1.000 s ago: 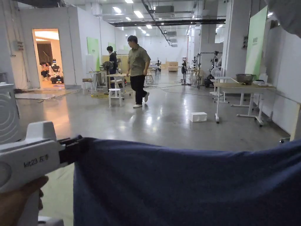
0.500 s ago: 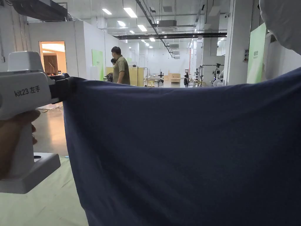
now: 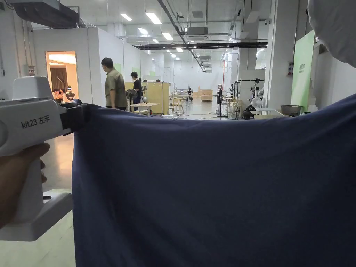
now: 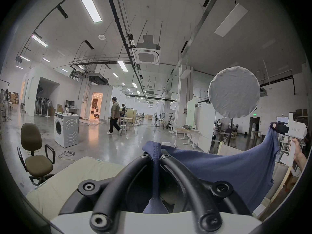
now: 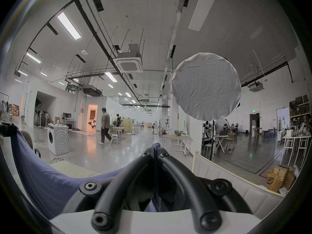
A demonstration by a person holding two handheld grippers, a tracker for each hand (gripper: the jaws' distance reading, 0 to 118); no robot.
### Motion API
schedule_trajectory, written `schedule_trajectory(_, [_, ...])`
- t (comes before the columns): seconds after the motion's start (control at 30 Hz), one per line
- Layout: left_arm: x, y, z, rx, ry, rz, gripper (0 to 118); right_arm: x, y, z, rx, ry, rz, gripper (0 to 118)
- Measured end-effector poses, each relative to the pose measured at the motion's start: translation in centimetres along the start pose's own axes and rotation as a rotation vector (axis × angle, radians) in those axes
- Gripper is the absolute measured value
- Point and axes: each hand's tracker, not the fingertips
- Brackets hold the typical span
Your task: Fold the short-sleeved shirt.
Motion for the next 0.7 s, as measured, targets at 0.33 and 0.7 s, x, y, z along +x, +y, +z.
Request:
schedule_trajectory(0.33, [0.2,-2.4,-7.3,-0.049,0.022,-0.053,6,-1.8,-2.3,-5.8,0.018,-0.001,0.011,3])
schedule_trajectory(0.7, [-0.2,-5.5,-15.7,-0.105,0.074,-0.065,6,-4.6,-6.9,-14.0,-0.007,-0.067,0.048,3])
